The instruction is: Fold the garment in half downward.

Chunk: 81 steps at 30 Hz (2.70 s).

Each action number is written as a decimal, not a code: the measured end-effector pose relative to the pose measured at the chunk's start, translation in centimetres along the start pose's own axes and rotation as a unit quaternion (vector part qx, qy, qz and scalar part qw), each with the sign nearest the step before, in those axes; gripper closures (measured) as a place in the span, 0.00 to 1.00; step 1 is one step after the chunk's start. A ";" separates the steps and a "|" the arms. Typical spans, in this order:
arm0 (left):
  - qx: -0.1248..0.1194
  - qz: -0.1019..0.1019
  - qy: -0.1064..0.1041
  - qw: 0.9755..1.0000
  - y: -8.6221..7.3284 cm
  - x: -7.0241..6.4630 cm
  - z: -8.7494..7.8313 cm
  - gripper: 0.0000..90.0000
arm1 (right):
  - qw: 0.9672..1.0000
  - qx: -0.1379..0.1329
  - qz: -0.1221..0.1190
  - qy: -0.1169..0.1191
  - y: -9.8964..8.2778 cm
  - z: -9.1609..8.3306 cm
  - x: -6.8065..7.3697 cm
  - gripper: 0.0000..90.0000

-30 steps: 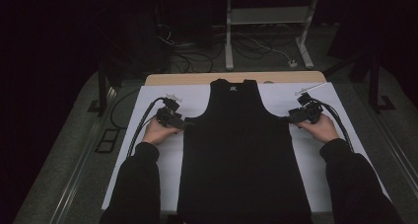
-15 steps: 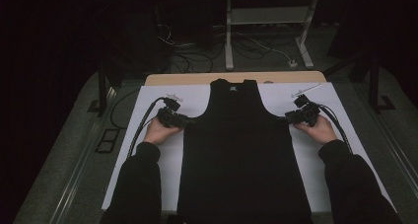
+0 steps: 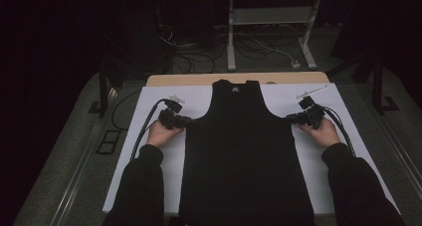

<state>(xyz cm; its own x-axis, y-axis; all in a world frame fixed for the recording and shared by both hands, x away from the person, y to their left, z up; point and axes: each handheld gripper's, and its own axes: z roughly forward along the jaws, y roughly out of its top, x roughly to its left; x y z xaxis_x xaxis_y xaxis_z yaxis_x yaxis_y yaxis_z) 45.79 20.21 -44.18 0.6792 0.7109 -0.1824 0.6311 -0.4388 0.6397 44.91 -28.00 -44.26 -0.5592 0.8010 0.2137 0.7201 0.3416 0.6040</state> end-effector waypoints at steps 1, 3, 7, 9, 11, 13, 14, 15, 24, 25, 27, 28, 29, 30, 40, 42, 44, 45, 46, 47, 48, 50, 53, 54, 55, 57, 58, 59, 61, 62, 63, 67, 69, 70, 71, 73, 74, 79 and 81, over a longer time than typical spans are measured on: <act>-0.003 -0.004 0.002 1.000 -0.1 0.1 0.0 0.81 | 1.000 0.000 0.000 0.000 0.0 0.0 0.0 0.85; -0.018 -0.028 -0.001 0.999 -0.6 0.3 -0.1 0.92 | 1.000 0.003 -0.002 -0.022 0.0 0.0 0.4 0.93; -0.021 -0.028 0.003 0.999 -0.9 0.1 -0.2 0.94 | 1.000 0.005 -0.002 -0.031 0.1 0.0 0.7 0.96; -0.022 -0.025 0.006 0.999 -0.9 0.0 -0.3 0.95 | 1.000 0.002 0.005 -0.027 0.0 -0.2 0.7 0.96; -0.027 -0.029 0.009 0.999 -0.8 -0.2 -0.6 0.95 | 1.000 -0.003 0.012 -0.017 -0.1 -0.2 0.5 0.96; -0.049 -0.044 0.011 0.998 -0.6 -0.4 -1.1 0.95 | 0.999 -0.015 0.033 0.004 -0.4 -0.7 0.1 0.96; -0.049 -0.044 0.011 0.998 -0.6 -0.4 -1.1 0.95 | 0.999 -0.015 0.033 0.004 -0.4 -0.7 0.1 0.96; -0.055 -0.050 0.008 0.997 -0.6 -0.4 -1.3 0.95 | 0.998 -0.029 0.050 0.016 -0.7 -1.1 -0.2 0.96; -0.081 -0.080 -0.023 0.993 -1.1 -0.4 -2.3 0.95 | 0.995 -0.061 0.068 0.048 -1.3 -2.4 0.0 0.96; -0.085 -0.084 -0.027 0.992 -1.1 -0.3 -2.4 0.95 | 0.994 -0.065 0.071 0.050 -1.3 -2.5 0.1 0.96; -0.091 -0.091 -0.037 0.991 -1.1 -0.4 -2.6 0.95 | 0.993 -0.069 0.075 0.056 -1.3 -2.6 0.1 0.96; -0.092 -0.091 -0.040 0.991 -1.0 -0.5 -2.7 0.95 | 0.992 -0.074 0.078 0.059 -1.3 -2.7 0.1 0.96; -0.091 -0.087 -0.040 0.991 -1.0 -0.6 -2.8 0.95 | 0.992 -0.076 0.078 0.059 -1.3 -2.8 0.2 0.96; -0.092 -0.085 -0.039 0.991 -1.0 -0.7 -2.9 0.95 | 0.992 -0.078 0.080 0.060 -1.3 -2.9 0.2 0.96; -0.109 -0.104 -0.050 0.987 -1.5 -0.7 -3.9 0.95 | 0.989 -0.094 0.088 0.069 -2.0 -4.2 0.5 0.96; -0.116 -0.109 -0.055 0.986 -1.6 -0.7 -4.1 0.95 | 0.989 -0.095 0.089 0.069 -2.0 -4.4 0.5 0.96; -0.120 -0.115 -0.059 0.984 -1.7 -0.8 -4.4 0.95 | 0.988 -0.102 0.093 0.073 -2.3 -4.8 0.5 0.96; -0.120 -0.115 -0.059 0.984 -1.7 -0.8 -4.4 0.95 | 0.988 -0.102 0.093 0.073 -2.3 -4.8 0.5 0.96; -0.120 -0.116 -0.062 0.984 -1.8 -0.8 -4.5 0.95 | 0.987 -0.105 0.092 0.075 -2.4 -5.0 0.6 0.96; -0.119 -0.116 -0.063 0.984 -1.9 -0.8 -4.6 0.95 | 0.987 -0.103 0.093 0.075 -2.5 -5.1 0.6 0.96; -0.117 -0.117 -0.065 0.984 -1.9 -0.7 -4.6 0.95 | 0.987 -0.103 0.093 0.075 -2.5 -5.1 0.6 0.96; -0.118 -0.120 -0.066 0.983 -2.1 -0.8 -4.7 0.95 | 0.987 -0.104 0.093 0.077 -2.6 -5.3 0.8 0.96; -0.118 -0.121 -0.064 0.984 -2.3 -0.9 -4.9 0.95 | 0.987 -0.107 0.091 0.072 -2.7 -5.5 0.8 0.96; -0.120 -0.123 -0.065 0.983 -2.4 -0.9 -4.9 0.95 | 0.987 -0.109 0.096 0.072 -2.8 -5.7 0.8 0.96; -0.119 -0.122 -0.066 0.983 -2.5 -0.8 -5.0 0.95 | 0.987 -0.110 0.095 0.071 -2.9 -5.7 0.8 0.96; -0.121 -0.124 -0.064 0.983 -2.6 -0.9 -5.1 0.95 | 0.987 -0.111 0.096 0.069 -2.9 -5.8 0.8 0.96; -0.119 -0.122 -0.065 0.983 -2.6 -0.9 -5.2 0.95 | 0.987 -0.110 0.096 0.069 -3.0 -5.8 0.8 0.96; -0.122 -0.125 -0.064 0.983 -2.7 -0.9 -5.2 0.95 | 0.987 -0.109 0.098 0.070 -3.1 -6.0 1.0 0.96; -0.120 -0.124 -0.066 0.983 -2.8 -0.9 -5.3 0.95 | 0.986 -0.109 0.098 0.073 -3.3 -6.1 1.1 0.96; -0.122 -0.127 -0.067 0.982 -2.9 -0.9 -5.3 0.95 | 0.986 -0.109 0.098 0.073 -3.3 -6.1 1.1 0.96; -0.121 -0.128 -0.069 0.982 -2.9 -0.9 -5.3 0.95 | 0.987 -0.109 0.098 0.072 -3.4 -6.3 1.3 0.96; -0.120 -0.126 -0.071 0.982 -3.1 -1.2 -5.4 0.95 | 0.986 -0.109 0.096 0.076 -3.7 -6.5 1.5 0.96; -0.121 -0.127 -0.073 0.982 -3.2 -1.3 -5.4 0.94 | 0.986 -0.109 0.097 0.078 -3.7 -6.6 1.7 0.96; -0.119 -0.129 -0.073 0.982 -3.4 -1.3 -5.4 0.94 | 0.986 -0.110 0.097 0.078 -3.8 -6.6 1.7 0.96; -0.117 -0.130 -0.074 0.982 -3.5 -1.3 -5.5 0.94 | 0.986 -0.109 0.096 0.079 -3.9 -6.7 1.8 0.96; -0.118 -0.135 -0.077 0.981 -3.8 -1.4 -5.5 0.94 | 0.987 -0.107 0.095 0.078 -4.2 -6.7 2.0 0.96; -0.118 -0.135 -0.077 0.981 -3.8 -1.4 -5.5 0.94 | 0.987 -0.107 0.095 0.078 -4.2 -6.7 2.0 0.96; -0.119 -0.134 -0.084 0.980 -4.2 -1.8 -5.9 0.94 | 0.987 -0.103 0.095 0.078 -4.6 -7.0 2.3 0.96; -0.118 -0.136 -0.084 0.980 -4.4 -2.0 -6.1 0.94 | 0.987 -0.103 0.093 0.078 -4.8 -7.1 2.4 0.96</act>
<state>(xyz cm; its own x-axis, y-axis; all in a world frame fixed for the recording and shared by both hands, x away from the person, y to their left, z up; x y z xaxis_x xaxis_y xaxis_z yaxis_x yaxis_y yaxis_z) 39.34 24.02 -42.12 0.5632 0.6744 -0.4775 0.7063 -0.0930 0.7018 37.20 -31.20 -41.14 -0.4928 0.7493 0.4424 0.7266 0.0745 0.6830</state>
